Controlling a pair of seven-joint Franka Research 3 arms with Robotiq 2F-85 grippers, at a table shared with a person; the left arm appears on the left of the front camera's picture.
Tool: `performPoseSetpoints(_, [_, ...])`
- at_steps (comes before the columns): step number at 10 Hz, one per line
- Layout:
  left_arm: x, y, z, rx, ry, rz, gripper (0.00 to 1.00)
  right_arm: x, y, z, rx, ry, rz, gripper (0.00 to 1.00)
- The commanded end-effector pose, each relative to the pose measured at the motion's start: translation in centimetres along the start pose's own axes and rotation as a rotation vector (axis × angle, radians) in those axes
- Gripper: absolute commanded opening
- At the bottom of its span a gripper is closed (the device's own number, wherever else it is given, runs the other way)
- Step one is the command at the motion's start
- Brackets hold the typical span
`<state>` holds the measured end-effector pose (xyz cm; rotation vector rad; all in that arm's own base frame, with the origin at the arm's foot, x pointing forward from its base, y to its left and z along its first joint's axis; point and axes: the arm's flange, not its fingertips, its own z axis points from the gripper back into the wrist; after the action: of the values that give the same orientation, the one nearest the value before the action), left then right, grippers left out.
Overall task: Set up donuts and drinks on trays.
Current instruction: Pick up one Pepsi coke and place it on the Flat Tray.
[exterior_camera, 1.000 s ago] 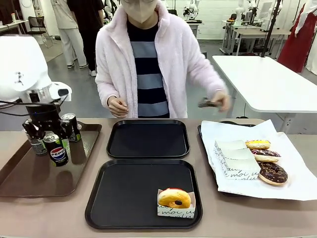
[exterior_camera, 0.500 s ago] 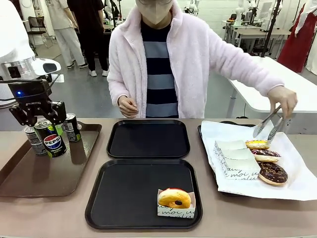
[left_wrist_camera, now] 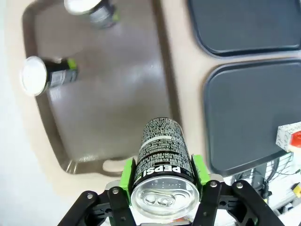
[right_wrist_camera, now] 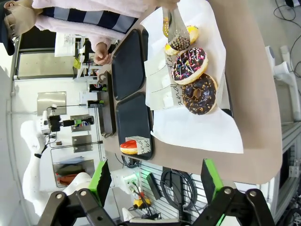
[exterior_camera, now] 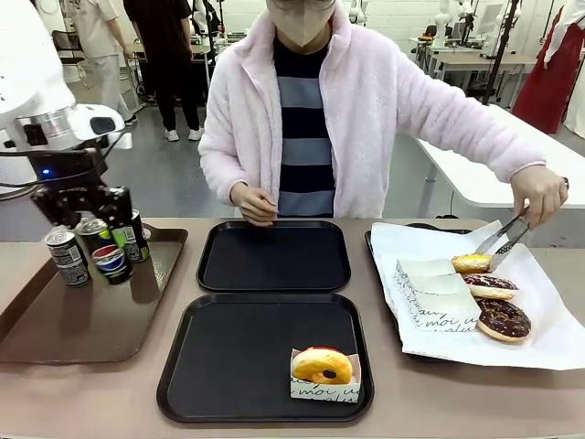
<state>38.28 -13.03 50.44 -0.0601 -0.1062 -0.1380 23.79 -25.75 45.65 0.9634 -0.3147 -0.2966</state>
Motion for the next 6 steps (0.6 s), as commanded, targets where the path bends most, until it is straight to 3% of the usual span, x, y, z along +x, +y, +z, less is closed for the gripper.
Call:
performPoseSetpoints(1, [-4.1, -5.7, 2.8, -0.014, -0.174, -0.122, 0.59, -0.2, 0.0, 0.1, -0.003, 0.012, -0.012, 1.00])
performPoseSetpoints(3, [-7.1, -10.7, 4.4, -0.002, -0.127, -0.185, 0.59, -0.2, 0.0, 0.1, -0.003, 0.012, -0.012, 1.00])
performPoseSetpoints(6, [-9.3, -16.4, 2.4, -0.010, -0.123, -0.271, 0.59, -0.2, 0.0, 0.1, -0.003, 0.012, -0.012, 1.00])
